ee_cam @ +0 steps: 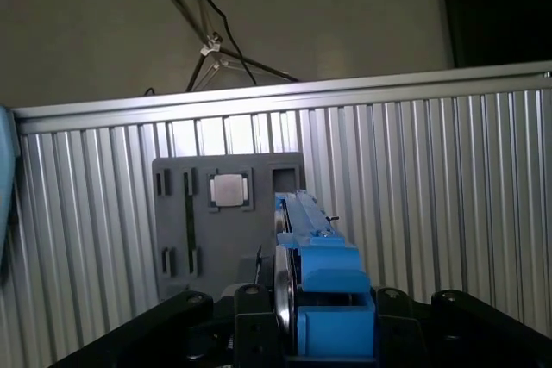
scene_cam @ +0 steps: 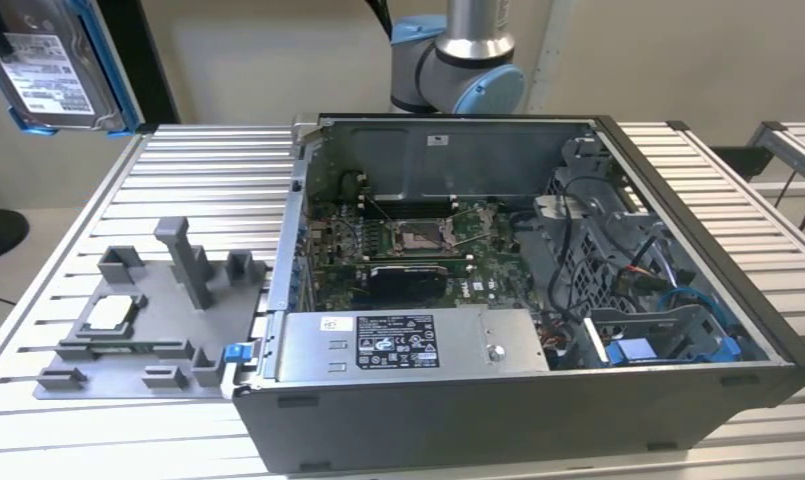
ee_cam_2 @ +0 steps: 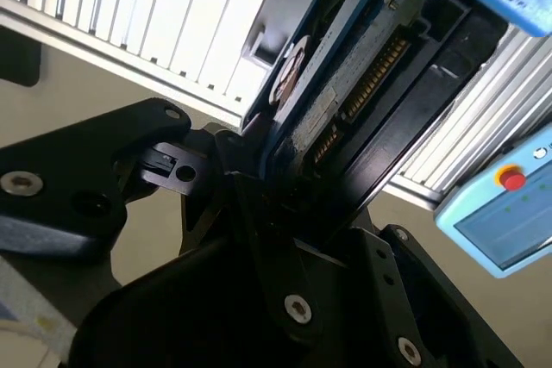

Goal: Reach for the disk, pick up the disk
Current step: 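Pick up the disk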

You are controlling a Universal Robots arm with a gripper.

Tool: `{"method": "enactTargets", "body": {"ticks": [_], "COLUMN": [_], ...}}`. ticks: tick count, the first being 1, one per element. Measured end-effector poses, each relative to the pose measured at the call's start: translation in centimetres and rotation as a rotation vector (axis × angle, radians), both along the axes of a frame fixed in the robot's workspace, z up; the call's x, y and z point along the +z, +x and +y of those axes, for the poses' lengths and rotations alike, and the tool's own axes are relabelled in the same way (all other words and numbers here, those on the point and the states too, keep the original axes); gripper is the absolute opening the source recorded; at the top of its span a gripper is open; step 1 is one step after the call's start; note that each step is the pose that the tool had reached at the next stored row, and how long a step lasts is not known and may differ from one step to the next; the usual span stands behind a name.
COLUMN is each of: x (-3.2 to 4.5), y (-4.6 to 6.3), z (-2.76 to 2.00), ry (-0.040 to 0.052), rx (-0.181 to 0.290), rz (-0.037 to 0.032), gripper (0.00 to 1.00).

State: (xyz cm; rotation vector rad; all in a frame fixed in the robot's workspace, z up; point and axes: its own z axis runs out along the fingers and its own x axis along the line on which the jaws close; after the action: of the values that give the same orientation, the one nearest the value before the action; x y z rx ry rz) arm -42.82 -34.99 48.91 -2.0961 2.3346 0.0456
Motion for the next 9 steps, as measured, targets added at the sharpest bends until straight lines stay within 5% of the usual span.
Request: {"method": "enactTargets", "body": {"ticks": [9], "x": [1.79], "y": [0.0], "z": [0.00], "ry": [0.0000], "rx": [0.000], "rz": [0.0001], "gripper": [0.00]}}
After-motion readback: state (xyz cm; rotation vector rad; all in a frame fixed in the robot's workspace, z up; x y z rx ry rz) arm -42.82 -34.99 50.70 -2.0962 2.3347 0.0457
